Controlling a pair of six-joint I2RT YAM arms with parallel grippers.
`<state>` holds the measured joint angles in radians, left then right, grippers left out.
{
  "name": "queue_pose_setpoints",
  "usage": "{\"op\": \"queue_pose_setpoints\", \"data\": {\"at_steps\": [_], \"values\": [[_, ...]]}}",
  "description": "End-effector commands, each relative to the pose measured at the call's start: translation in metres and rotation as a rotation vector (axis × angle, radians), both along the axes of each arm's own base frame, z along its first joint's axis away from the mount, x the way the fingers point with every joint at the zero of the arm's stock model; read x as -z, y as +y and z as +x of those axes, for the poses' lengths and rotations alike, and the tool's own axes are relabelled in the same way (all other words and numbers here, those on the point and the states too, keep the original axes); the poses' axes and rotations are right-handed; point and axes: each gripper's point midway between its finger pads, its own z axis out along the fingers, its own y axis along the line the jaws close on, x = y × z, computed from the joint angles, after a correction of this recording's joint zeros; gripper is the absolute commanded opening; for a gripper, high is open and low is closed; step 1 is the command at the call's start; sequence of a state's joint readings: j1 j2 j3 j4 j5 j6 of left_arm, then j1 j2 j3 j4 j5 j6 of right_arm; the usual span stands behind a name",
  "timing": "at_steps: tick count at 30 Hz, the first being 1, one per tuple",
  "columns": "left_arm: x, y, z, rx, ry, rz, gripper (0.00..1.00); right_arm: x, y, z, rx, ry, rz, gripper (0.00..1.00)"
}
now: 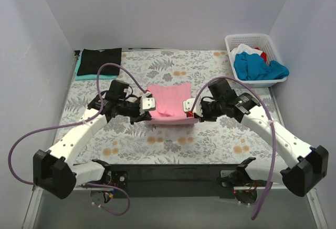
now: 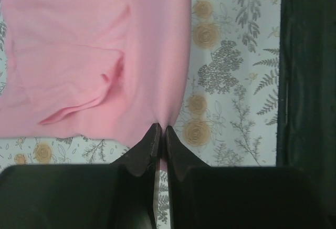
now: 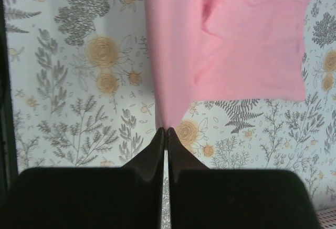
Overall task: Fold and stack the t-shirts
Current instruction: Fold the tshirt
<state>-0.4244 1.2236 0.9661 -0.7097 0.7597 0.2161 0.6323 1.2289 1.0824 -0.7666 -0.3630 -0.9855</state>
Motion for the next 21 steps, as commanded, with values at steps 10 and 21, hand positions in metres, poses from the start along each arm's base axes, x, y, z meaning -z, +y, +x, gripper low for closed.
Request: {"op": "queue_pose_setpoints", "data": {"at_steps": [10, 21], "values": [[-0.001, 0.010, 0.051, -0.118, 0.056, 0.049, 0.00, 0.003, 0.018, 0.029, -0.026, 0.127, -0.055, 0.01], [0.076, 0.015, 0.134, -0.211, 0.178, 0.071, 0.04, 0.073, 0.031, 0.112, 0.068, 0.333, -0.019, 0.01]]}}
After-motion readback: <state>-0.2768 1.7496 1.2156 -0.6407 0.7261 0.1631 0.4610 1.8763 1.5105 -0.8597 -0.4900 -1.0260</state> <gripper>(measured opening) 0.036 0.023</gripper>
